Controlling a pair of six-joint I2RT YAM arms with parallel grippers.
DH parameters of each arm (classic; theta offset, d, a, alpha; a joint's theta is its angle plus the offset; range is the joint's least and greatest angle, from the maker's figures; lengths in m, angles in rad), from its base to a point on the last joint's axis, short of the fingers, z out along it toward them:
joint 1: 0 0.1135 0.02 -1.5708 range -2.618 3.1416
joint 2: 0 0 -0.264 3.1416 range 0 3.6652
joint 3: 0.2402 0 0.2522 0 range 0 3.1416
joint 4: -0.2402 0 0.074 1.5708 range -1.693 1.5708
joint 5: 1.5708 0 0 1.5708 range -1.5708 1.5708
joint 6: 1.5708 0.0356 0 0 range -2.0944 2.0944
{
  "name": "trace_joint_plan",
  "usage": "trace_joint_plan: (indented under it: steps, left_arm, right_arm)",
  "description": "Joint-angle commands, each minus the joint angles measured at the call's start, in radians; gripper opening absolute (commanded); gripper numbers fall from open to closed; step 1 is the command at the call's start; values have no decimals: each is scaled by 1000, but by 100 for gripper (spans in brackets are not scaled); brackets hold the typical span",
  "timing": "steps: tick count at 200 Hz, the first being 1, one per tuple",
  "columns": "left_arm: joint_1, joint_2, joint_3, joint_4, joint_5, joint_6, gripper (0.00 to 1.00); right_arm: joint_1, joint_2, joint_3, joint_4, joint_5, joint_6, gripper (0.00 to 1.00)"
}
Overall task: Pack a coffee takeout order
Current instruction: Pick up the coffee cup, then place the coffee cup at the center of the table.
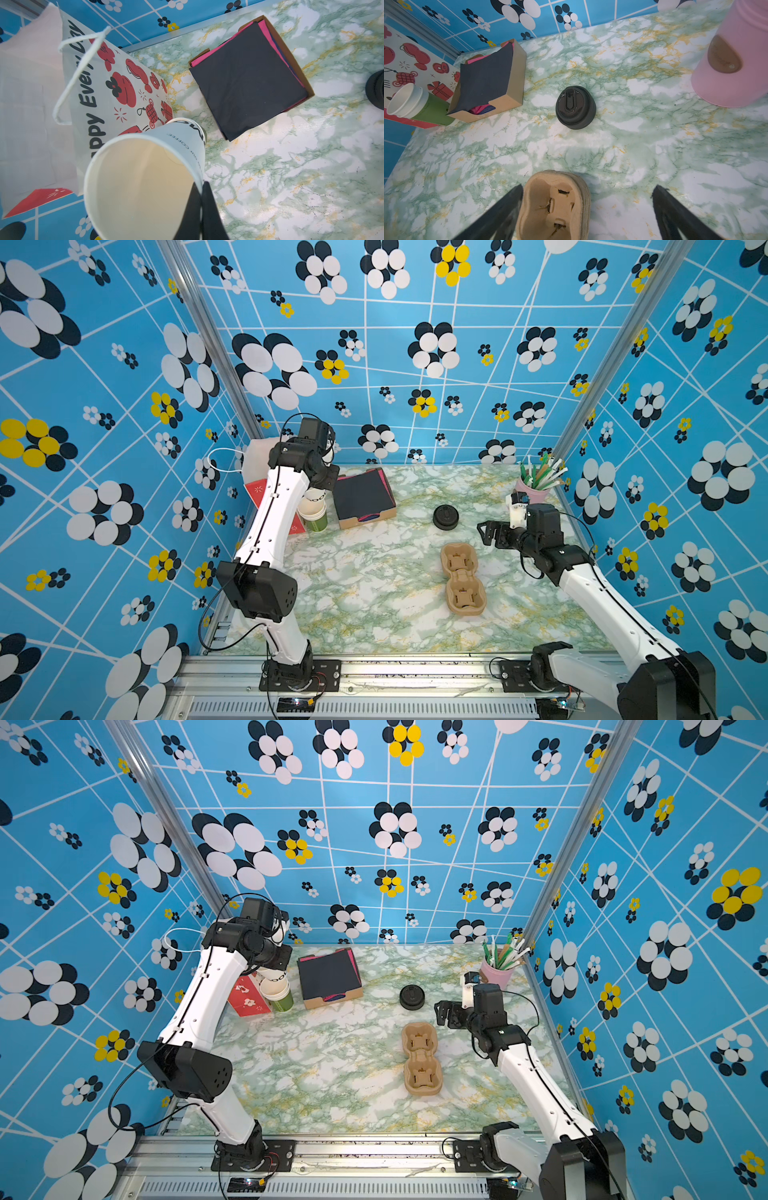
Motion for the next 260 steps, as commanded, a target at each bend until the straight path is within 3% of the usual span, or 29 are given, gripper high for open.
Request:
trace_joint_plan:
  steps: [1, 49, 124, 155, 199, 260]
  left_arm:
    - [-58, -63, 33, -77, -20, -19, 0]
    - [-240, -133, -47, -74, 54, -79, 0]
    - [-497, -277, -527, 254, 157, -236, 0]
    - [-588, -286, -663, 345, 155, -300, 0]
    - [-685, -253, -736, 391, 113, -343, 0]
    - [-752, -185, -765, 410, 79, -359, 0]
  right_arm:
    - [11, 3, 34, -11, -11, 9, 99]
    - [11, 15, 65, -58, -3, -44, 99]
    - [13, 12, 65, -86, 1, -77, 99]
    - [13, 0, 54, -96, 11, -86, 99]
    - [13, -10, 48, -109, 20, -102, 99]
    - [13, 3, 43, -105, 12, -97, 99]
